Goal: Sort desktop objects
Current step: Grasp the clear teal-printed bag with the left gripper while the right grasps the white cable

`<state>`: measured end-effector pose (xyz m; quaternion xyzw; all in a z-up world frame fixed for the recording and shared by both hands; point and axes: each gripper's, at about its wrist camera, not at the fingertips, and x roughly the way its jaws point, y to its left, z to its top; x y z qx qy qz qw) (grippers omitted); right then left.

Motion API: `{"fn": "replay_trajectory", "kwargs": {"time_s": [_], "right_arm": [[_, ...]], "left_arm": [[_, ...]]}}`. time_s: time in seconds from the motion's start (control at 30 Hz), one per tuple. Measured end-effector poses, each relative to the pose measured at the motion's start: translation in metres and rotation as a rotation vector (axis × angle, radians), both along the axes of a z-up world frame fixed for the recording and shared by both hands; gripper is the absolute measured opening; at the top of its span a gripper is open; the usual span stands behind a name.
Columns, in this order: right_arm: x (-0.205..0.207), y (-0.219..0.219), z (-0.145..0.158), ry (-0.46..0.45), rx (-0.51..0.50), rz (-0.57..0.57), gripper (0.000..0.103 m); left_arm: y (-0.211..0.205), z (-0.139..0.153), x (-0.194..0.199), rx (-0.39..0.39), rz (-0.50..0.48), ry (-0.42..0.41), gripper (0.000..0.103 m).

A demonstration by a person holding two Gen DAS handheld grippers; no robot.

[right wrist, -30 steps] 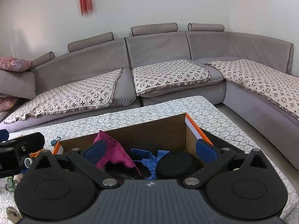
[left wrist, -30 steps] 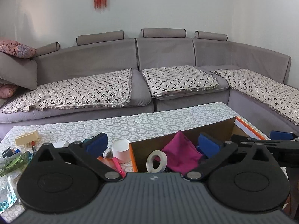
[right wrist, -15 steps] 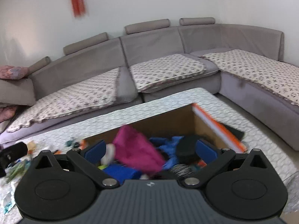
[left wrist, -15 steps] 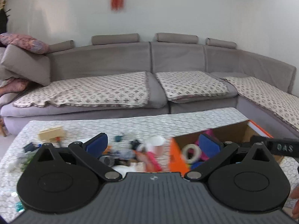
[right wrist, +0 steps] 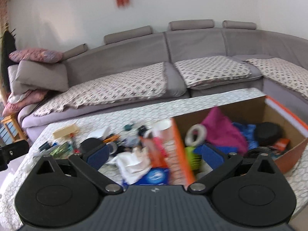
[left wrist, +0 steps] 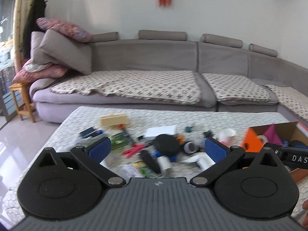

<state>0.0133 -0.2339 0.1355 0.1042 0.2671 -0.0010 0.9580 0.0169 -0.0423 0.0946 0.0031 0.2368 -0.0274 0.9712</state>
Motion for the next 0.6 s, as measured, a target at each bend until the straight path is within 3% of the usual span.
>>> {"fn": "replay_trajectory", "kwargs": {"time_s": [0.23, 0.6], "right_arm": [[0.002, 0.044, -0.019, 0.021, -0.039, 0.071, 0.103], [0.000, 0.094, -0.041, -0.027, -0.086, 0.174, 0.103]], "left_arm": [[0.040, -0.014, 0.002, -0.010, 0.068, 0.024, 0.103], [0.082, -0.041, -0.005, -0.027, 0.118, 0.009, 0.103]]}}
